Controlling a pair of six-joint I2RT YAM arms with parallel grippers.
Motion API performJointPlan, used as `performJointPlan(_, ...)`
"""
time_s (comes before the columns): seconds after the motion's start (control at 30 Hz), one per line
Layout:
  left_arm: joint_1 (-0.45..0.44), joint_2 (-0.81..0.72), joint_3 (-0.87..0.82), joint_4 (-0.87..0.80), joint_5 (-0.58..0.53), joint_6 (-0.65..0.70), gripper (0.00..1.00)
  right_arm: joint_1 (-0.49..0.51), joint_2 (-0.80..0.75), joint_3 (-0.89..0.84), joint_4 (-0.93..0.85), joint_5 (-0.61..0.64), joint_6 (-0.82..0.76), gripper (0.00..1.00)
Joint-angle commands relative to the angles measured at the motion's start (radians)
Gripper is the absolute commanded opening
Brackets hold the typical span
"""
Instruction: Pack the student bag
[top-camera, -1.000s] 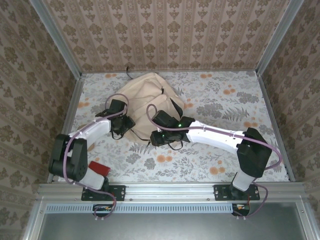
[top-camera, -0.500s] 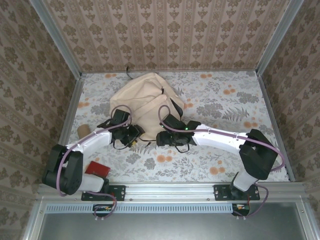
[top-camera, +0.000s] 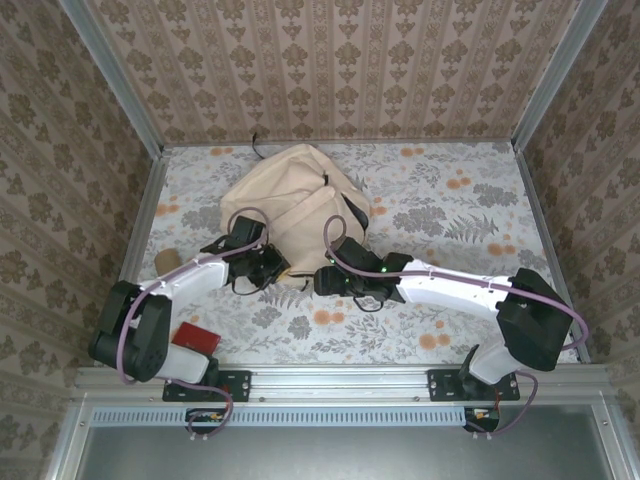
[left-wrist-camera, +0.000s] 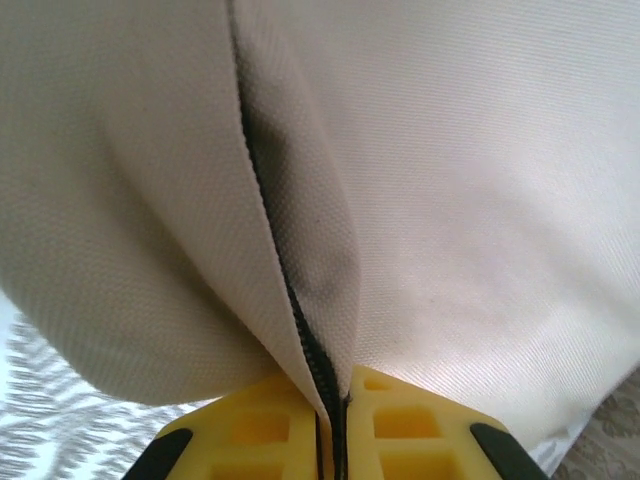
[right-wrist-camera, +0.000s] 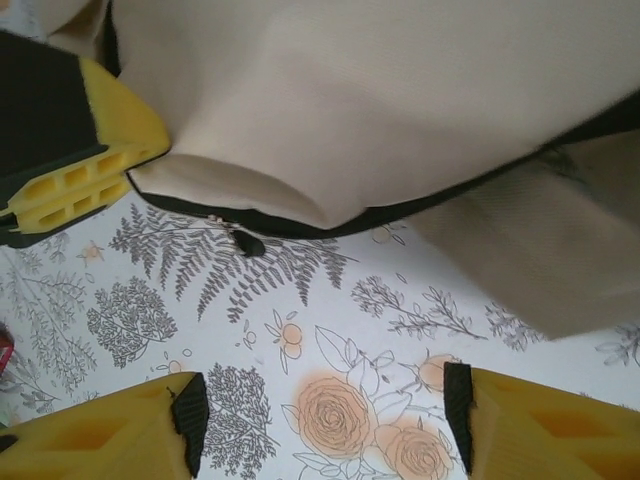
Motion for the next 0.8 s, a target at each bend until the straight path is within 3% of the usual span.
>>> performJointPlan(0.0,-0.023,-0.057,0.074,0.011,0.028,0.041,0.10,0.006,-0.046,-0.026,0.100,0.037,-0.060,0.66)
performJointPlan(0.13,-0.023,-0.061,0.113,-0.016,0.066,0.049,0.10,0.019,-0.047,-0.053,0.203,0.030,-0.120,0.65)
performJointPlan(0.37,-0.023,-0.088,0.133,-0.034,0.067,0.049,0.10,0.018,0.024,-0.029,0.267,0.039,-0.197,0.51)
performJointPlan(0.77,-0.029,-0.088,0.123,-0.036,0.040,0.027,0.10,0.018,0.114,-0.003,0.346,0.097,-0.173,0.35)
